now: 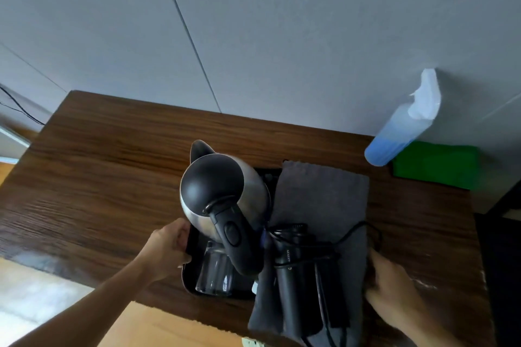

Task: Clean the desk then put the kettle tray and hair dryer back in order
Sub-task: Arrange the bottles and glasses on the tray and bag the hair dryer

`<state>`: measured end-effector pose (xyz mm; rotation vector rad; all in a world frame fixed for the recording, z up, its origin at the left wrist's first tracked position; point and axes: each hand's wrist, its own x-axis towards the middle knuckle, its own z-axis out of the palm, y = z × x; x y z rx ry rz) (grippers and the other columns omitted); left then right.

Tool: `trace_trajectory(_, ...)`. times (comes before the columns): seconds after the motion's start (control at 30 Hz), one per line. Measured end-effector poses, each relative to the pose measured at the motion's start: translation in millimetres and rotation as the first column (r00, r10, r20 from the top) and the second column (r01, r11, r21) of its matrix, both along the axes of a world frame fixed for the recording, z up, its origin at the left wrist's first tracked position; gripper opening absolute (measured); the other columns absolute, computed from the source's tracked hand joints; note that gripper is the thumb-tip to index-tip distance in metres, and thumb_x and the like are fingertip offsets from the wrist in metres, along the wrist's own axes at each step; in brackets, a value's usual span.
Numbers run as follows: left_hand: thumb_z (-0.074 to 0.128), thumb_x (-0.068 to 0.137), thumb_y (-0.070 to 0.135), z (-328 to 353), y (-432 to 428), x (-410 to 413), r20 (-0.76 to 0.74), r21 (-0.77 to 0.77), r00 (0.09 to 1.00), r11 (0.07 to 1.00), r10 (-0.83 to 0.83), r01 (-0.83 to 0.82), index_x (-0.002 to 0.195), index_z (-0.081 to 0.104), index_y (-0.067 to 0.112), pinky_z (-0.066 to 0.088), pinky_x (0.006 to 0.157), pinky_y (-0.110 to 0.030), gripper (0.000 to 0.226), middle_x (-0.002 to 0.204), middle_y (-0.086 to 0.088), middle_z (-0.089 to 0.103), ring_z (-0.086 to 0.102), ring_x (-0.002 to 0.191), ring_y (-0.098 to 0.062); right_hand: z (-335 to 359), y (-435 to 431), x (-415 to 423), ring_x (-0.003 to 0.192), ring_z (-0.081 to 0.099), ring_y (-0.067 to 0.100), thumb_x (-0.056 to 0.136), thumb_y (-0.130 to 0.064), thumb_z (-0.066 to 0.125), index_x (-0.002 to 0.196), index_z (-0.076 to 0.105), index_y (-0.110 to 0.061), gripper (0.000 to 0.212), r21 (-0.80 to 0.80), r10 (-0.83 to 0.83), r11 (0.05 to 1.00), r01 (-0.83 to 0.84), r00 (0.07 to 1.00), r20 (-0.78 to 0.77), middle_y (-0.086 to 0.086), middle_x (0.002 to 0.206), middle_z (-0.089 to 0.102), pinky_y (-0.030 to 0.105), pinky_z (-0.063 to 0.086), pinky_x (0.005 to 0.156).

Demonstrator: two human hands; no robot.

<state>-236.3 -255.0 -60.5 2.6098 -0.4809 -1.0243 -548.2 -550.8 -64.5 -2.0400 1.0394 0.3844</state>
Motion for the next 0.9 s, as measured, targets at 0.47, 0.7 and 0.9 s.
trace_trajectory(0.47, 0.073, 0.058, -0.007, -20.6, 90.4, 151.0, -0.043, -0.092, 0.997, 0.994, -0.057, 0.052, 0.089, 0.06, 0.018, 0.059, 0.065, -0.04, 0.042, 0.075, 0.002, 0.067, 0.066, 0.074, -0.02, -10.8, 103.6, 136.0, 0.104, 0.068, 0.019, 0.083, 0.009, 0.065, 0.134, 0.058, -0.022, 0.061, 0.008, -0.051, 0.999, 0.052, 0.989, -0.141, -0.001, 0.113, 0.072, 0.006, 0.045, 0.064)
trace_trajectory(0.7, 0.072, 0.063, -0.009, -24.0, 126.4, 220.4, -0.028, -0.06, 0.999, 0.997, -0.041, 0.04, 0.086, 0.06, 0.019, 0.059, 0.068, -0.039, 0.038, 0.079, -0.003, 0.067, 0.065, 0.078, -0.023, -24.0, 147.6, 210.5, 0.091, 0.065, 0.015, 0.087, 0.006, 0.061, 0.124, 0.06, -0.02, 0.046, 0.015, -0.081, 0.996, 0.085, 0.983, -0.165, -0.01, 0.094, 0.064, 0.022, 0.053, 0.073)
trace_trajectory(0.9, 0.074, 0.062, -0.01, -31.5, 138.9, 253.8, -0.025, -0.04, 0.999, 0.999, 0.026, -0.027, 0.094, 0.065, 0.019, 0.061, 0.077, -0.047, 0.044, 0.082, -0.006, 0.071, 0.069, 0.083, -0.029, -19.4, 161.3, 252.8, 0.103, 0.067, 0.022, 0.088, -0.003, 0.063, 0.123, 0.061, -0.026, 0.042, -0.007, -0.099, 0.995, 0.099, 0.99, -0.104, 0.0, 0.11, 0.07, 0.031, 0.056, 0.084)
